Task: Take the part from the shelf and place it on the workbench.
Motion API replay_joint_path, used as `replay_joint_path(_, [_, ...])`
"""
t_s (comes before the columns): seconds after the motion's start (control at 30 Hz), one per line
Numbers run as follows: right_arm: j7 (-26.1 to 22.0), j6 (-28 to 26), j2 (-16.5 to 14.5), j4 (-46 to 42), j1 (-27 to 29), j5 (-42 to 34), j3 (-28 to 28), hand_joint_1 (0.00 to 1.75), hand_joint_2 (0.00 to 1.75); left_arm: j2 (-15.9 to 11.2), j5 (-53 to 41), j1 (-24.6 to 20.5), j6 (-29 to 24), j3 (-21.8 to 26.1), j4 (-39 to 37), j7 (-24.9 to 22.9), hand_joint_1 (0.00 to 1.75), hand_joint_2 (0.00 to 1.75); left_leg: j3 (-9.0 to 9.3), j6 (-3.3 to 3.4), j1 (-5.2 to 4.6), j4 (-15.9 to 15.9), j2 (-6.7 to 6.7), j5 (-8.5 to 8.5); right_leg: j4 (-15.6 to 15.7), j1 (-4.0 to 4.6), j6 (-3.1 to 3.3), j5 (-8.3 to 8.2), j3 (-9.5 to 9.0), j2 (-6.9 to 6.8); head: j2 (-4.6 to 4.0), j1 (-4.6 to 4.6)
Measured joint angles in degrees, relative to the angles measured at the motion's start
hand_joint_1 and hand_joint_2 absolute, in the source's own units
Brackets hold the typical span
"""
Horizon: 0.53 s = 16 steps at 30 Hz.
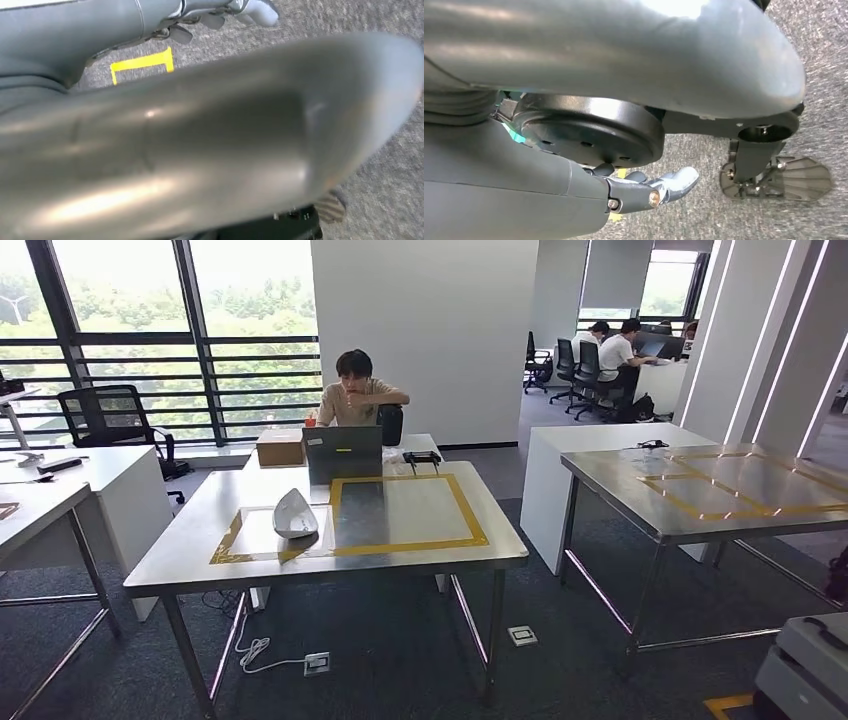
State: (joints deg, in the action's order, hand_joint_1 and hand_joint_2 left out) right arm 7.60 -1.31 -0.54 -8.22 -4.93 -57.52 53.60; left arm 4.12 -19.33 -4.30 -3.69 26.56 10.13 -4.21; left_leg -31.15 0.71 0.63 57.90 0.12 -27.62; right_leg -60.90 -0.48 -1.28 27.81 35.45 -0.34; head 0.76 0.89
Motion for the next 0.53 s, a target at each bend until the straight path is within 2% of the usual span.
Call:
replay_joint_path(0.07, [-0.46,0.04,0.07,0.0,0.02,0.25,0.07,0.0,0.0,0.05,0.01,0.03,0.0,0.01,0.0,0.1,0.0,0.0,-1.34,0.74,-0.13,0.01,0.19,1.15,-6.38,-0.05,-0.21,5.51,2.1,0.14,0.0,-0.04])
replay_joint_path(0.1, [-0.72,0.05,0.09,0.0,0.01,0.38,0.13,0.0,0.0,0.07,0.01,0.07,0.0,0.02,0.0,0.14,0.0,0.0,-2.17,0.91,-0.27,0.08,0.24,1.77,-10.01,-0.04,-0.25,7.69,2.98,0.17,0.0,-0.04])
replay_joint_path(0.13, [-0.92,0.07,0.1,0.0,0.01,0.49,0.18,0.0,0.0,0.08,0.03,0.12,0.0,0.02,-0.01,0.18,0.0,0.0,-3.06,0.98,-0.41,0.17,0.27,2.4,-12.65,-0.02,-0.23,8.69,3.26,0.19,0.0,-0.05])
replay_joint_path(0.17, [-1.02,0.07,0.1,0.0,0.01,0.56,0.24,0.0,0.0,0.11,0.04,0.16,0.0,0.03,-0.02,0.22,0.0,0.0,-3.96,1.0,-0.54,0.29,0.29,3.01,-13.56,0.03,-0.12,8.38,2.66,0.2,0.0,-0.05])
replay_joint_path(0.2, [-1.02,0.07,0.1,0.0,0.0,0.66,0.31,0.0,0.0,0.14,0.06,0.19,0.0,0.04,-0.03,0.26,0.0,0.0,-4.83,0.98,-0.65,0.44,0.3,3.61,-12.49,0.11,0.08,7.03,1.07,0.2,0.0,-0.05])
replay_joint_path(0.23, [-0.99,0.07,0.11,0.0,-0.04,0.76,0.39,0.0,0.0,0.17,0.05,0.21,0.0,0.06,-0.04,0.28,0.0,0.0,-5.68,0.92,-0.73,0.6,0.29,4.21,-9.58,0.26,0.41,5.4,-1.49,0.2,0.0,-0.06])
replay_joint_path(0.27, [-0.91,0.06,0.17,0.0,-0.15,0.85,0.47,0.0,0.0,0.24,0.03,0.21,0.0,0.09,-0.04,0.28,0.0,0.0,-6.41,0.79,-0.81,0.78,0.29,4.78,-5.37,0.49,0.86,4.74,-4.61,0.18,0.01,-0.08])
replay_joint_path(0.3, [-0.86,0.04,0.24,0.0,-0.25,0.93,0.53,0.0,0.0,0.3,0.0,0.22,-0.01,0.11,-0.03,0.27,0.0,0.0,-6.94,0.59,-0.87,0.89,0.28,5.38,-1.4,0.72,1.19,4.6,-7.37,0.12,0.01,-0.06])
replay_joint_path(0.33, [-0.8,0.02,0.31,0.0,-0.34,0.96,0.57,0.0,0.0,0.34,-0.03,0.24,-0.01,0.18,-0.03,0.25,0.0,0.0,-7.21,0.3,-0.87,0.91,0.31,5.95,1.68,0.97,1.49,4.87,-9.18,0.1,0.01,-0.05])
replay_joint_path(0.37, [-0.76,0.01,0.36,0.0,-0.39,0.96,0.59,0.0,0.0,0.4,-0.03,0.25,-0.02,0.27,-0.02,0.24,0.0,0.0,-7.31,-0.04,-0.8,0.79,0.36,6.56,3.43,1.17,1.74,5.32,-9.94,0.08,0.01,-0.03])
replay_joint_path(0.43, [-0.71,0.0,0.35,0.0,-0.34,0.97,0.62,0.0,0.0,0.4,-0.02,0.33,-0.03,0.43,-0.04,0.19,0.0,0.0,-7.36,-0.77,-0.62,0.25,0.41,7.68,4.1,1.17,2.27,4.33,-9.28,0.05,0.0,-0.05])
replay_joint_path(0.47, [-0.69,0.0,0.34,0.0,-0.33,0.97,0.64,0.0,0.0,0.39,-0.02,0.4,-0.07,0.49,-0.05,0.17,0.0,0.0,-7.67,-1.12,-0.56,0.42,0.3,7.23,4.28,1.0,2.66,3.59,-8.79,-0.02,-0.02,-0.08])
replay_joint_path(0.5, [-0.67,0.0,0.33,0.0,-0.32,0.97,0.64,0.0,0.0,0.39,-0.02,0.49,-0.11,0.51,-0.08,0.15,0.0,0.0,-8.14,-1.47,-0.51,1.46,0.18,5.52,4.49,0.8,3.02,2.7,-8.15,-0.1,-0.03,-0.08])
replay_joint_path(0.53, [-0.67,0.0,0.32,0.0,-0.31,0.97,0.64,0.0,0.0,0.37,-0.02,0.55,-0.14,0.53,-0.09,0.14,0.0,0.0,-8.43,-1.64,-0.48,1.98,0.09,4.63,4.64,0.6,3.22,2.17,-7.81,-0.17,-0.04,-0.07])
